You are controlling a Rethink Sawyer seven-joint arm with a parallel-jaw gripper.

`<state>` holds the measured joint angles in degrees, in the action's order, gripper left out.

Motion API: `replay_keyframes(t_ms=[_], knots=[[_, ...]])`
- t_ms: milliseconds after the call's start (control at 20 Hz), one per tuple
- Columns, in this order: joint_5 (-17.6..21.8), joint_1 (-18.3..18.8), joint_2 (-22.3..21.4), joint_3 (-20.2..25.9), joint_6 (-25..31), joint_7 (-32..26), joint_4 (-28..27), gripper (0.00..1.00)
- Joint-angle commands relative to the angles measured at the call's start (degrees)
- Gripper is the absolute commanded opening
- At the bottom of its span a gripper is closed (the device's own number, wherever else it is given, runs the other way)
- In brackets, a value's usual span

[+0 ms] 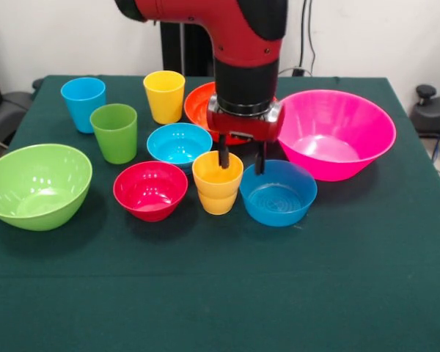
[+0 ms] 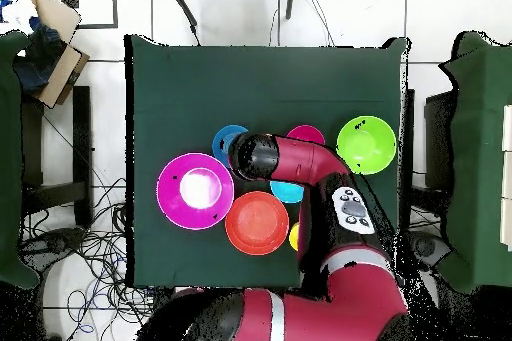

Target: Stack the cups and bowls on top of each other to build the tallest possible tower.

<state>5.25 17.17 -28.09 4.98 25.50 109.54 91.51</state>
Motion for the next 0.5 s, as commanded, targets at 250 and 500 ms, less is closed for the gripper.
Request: replay_keyframes(t_ms=[250,500], knots=[[7.5,-0.7,4.0,1.4,-2.9,-1.2,-5.6,1.0],[7.0,-0.6,5.7,2.8,-2.9,0.0,-5.6,1.0]])
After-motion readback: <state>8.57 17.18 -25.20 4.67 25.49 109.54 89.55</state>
